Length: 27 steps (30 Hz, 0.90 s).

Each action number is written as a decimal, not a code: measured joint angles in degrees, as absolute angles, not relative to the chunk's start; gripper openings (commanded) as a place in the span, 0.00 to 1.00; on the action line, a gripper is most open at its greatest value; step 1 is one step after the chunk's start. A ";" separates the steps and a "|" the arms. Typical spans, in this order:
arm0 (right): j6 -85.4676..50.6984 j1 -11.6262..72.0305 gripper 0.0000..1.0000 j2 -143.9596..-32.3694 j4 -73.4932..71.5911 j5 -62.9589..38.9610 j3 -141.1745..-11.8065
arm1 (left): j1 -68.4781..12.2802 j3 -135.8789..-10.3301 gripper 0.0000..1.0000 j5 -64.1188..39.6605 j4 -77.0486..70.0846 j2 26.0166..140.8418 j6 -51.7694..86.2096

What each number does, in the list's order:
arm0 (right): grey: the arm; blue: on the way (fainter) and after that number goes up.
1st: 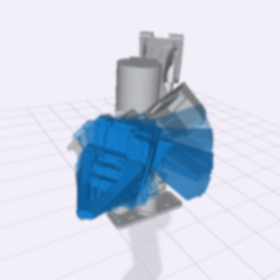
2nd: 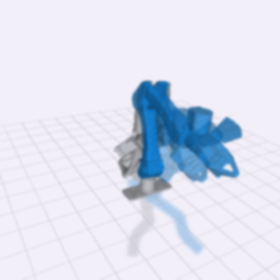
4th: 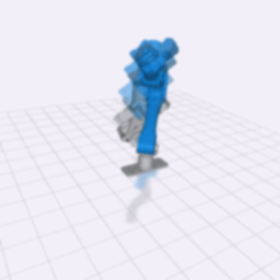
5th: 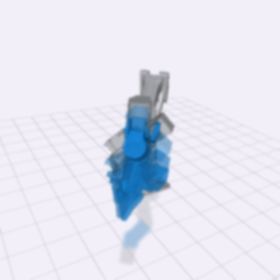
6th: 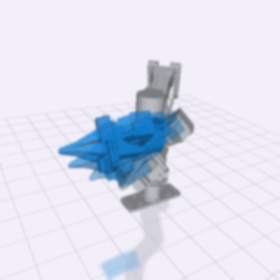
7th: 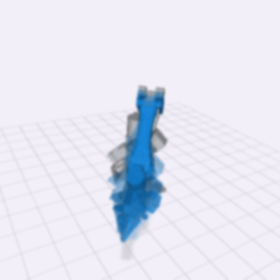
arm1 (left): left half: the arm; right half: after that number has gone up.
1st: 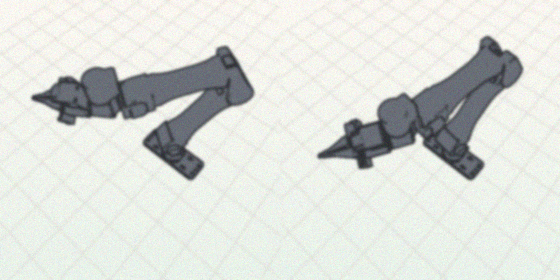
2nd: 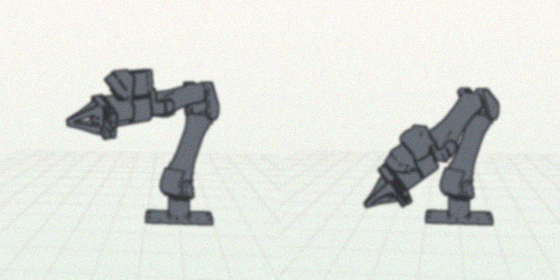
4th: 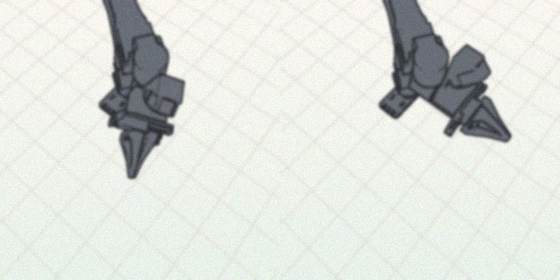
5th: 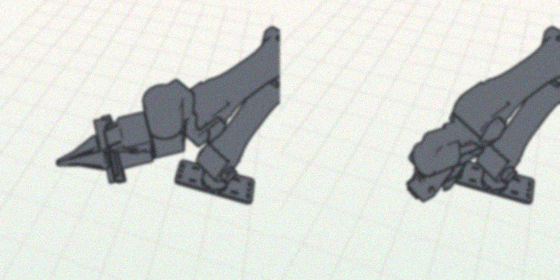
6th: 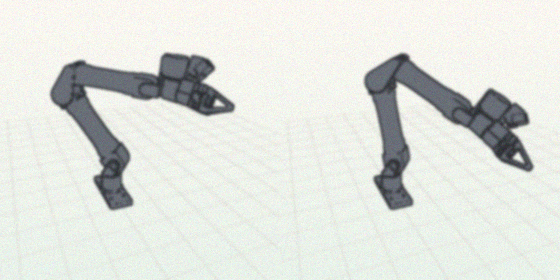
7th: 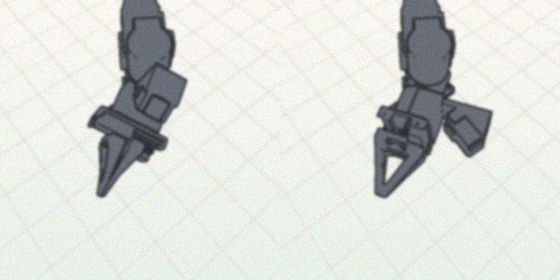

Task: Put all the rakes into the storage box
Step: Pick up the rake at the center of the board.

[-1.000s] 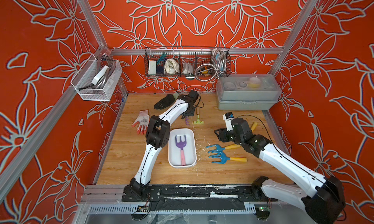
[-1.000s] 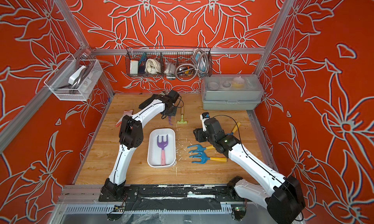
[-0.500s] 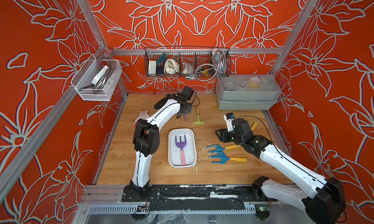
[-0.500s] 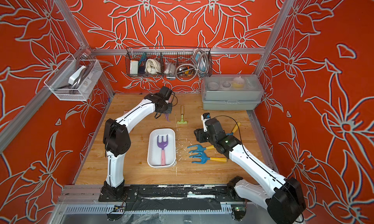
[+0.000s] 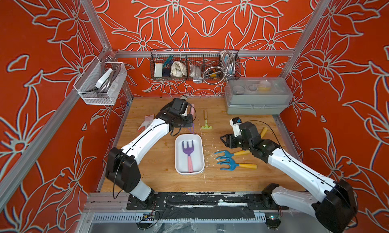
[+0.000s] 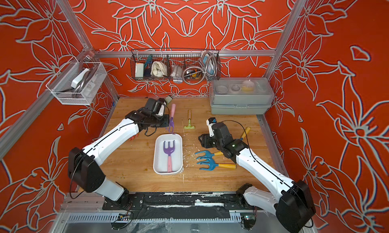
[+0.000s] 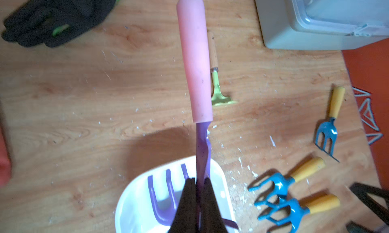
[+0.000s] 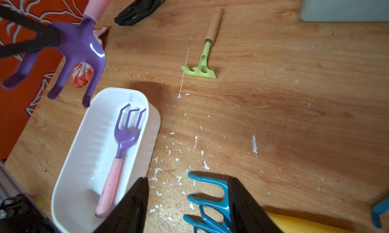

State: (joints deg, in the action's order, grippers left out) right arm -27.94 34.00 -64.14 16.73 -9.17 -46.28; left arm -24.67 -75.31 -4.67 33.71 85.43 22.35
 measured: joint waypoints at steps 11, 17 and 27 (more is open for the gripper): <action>-35.27 34.00 0.69 -68.93 8.78 -21.61 -51.75 | -23.94 -58.41 0.00 -20.47 25.65 68.58 28.97; -41.12 34.20 0.62 -74.74 3.20 -27.22 -55.07 | -23.94 -52.88 0.00 -24.88 22.61 62.67 31.59; -46.35 38.26 0.58 -83.50 -0.23 -30.17 -59.88 | -23.94 -49.23 0.00 -27.55 20.53 58.89 33.10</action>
